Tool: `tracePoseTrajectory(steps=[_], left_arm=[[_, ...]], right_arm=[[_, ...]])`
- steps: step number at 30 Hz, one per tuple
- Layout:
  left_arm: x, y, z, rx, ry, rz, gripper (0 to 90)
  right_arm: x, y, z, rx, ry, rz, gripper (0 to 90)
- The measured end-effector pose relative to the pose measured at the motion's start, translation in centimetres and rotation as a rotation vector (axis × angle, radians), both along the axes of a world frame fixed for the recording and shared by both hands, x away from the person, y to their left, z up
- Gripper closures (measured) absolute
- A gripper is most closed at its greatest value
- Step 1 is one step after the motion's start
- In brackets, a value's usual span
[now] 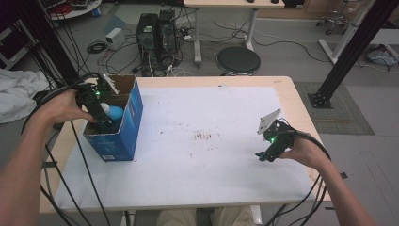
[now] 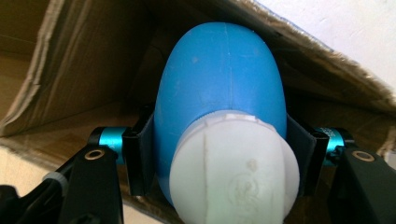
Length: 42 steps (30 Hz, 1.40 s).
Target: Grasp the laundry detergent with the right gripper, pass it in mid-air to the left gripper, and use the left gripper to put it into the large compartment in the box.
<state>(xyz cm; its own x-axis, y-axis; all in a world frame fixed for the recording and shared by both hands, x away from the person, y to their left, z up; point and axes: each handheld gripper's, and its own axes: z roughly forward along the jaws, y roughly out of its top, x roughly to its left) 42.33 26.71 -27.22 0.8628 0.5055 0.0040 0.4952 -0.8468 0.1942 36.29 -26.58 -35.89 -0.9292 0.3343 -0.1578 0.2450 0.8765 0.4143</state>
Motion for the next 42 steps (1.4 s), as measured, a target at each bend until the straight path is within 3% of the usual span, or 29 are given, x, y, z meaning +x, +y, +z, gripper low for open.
tracePoseTrajectory(steps=[12, 22, 42], left_arm=[[-0.26, -0.01, -0.18, 0.005, -0.011, -0.005, 37.8], [-0.33, 0.03, -0.26, -0.007, -0.013, 0.021, 37.1], [-0.35, 0.18, -0.05, -0.019, 0.003, 0.04, 27.2]], right_arm=[[-0.1, 0.15, -0.06, 0.004, -0.003, -0.002, 12.7], [-0.45, 0.03, -0.1, 0.0, -0.004, 0.0, 12.7], [-0.51, 0.3, -0.4, -0.007, 0.001, 0.006, 12.8]])
